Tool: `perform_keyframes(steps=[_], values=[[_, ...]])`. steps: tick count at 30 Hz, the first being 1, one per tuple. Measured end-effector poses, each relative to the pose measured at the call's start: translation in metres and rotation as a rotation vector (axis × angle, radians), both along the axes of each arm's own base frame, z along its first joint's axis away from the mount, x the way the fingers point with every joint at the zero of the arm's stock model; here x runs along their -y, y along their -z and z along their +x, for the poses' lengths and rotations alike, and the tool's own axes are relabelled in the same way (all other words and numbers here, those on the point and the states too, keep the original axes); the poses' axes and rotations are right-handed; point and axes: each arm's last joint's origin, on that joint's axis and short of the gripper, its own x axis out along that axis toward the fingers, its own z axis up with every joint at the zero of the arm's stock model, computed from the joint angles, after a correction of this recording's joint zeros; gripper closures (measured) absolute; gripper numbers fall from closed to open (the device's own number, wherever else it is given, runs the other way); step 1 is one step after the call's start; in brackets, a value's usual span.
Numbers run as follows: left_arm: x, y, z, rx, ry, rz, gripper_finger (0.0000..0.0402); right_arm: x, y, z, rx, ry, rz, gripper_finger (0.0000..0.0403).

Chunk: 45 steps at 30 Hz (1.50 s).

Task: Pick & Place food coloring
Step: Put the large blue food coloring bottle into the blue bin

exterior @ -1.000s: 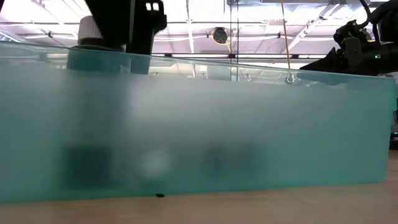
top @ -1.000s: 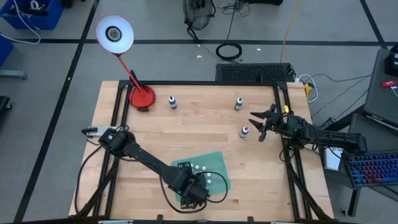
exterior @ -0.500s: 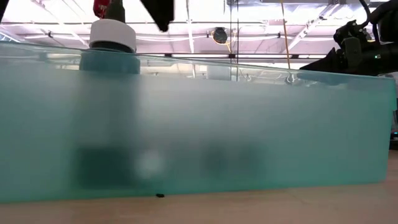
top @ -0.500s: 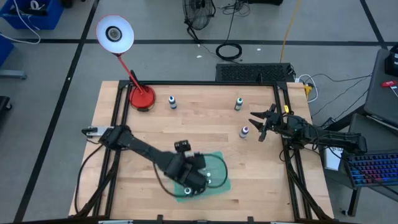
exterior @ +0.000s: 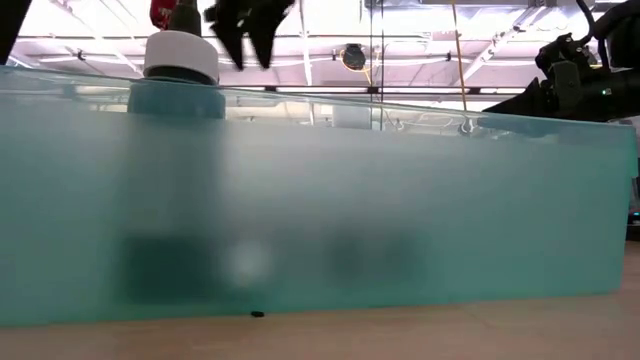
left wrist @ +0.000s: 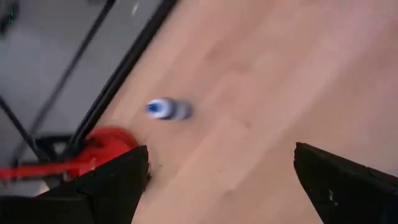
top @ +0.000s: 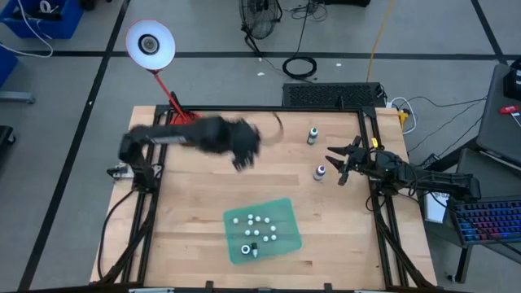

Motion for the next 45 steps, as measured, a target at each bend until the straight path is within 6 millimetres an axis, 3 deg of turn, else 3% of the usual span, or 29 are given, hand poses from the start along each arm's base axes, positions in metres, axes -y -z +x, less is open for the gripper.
perform_keyframes(steps=[3,6,10,14,22,34,42,45], values=[[-0.045,0.011,-0.025,0.053,-0.145,-0.059,0.0007,0.0,0.0,0.0,0.0,0.0,0.0,0.0261],[-0.078,0.032,-0.044,0.136,-0.234,-0.141,0.0007,0.0,0.0,0.0,0.0,0.0,0.0,0.0261],[-0.106,0.065,-0.056,0.201,-0.287,-0.187,0.0007,0.0,0.0,0.0,0.0,0.0,0.0,0.0261],[-0.121,0.091,-0.062,0.209,-0.319,-0.179,0.0007,0.0,0.0,0.0,0.0,0.0,0.0,0.0261],[-0.136,0.114,-0.067,0.259,-0.32,-0.191,0.0007,0.0,0.0,0.0,0.0,0.0,0.0,0.0261],[-0.147,0.163,-0.048,0.114,-0.291,-0.218,0.0007,0.0,0.0,0.0,0.0,0.0,0.0,0.0261],[-0.152,0.165,-0.047,0.119,-0.279,-0.204,0.0009,0.0,0.0,0.0,0.0,0.0,0.0,0.0261],[-0.151,0.166,-0.047,0.116,-0.278,-0.206,0.0031,0.0,0.0,0.0,0.0,0.0,0.0,0.0261]])
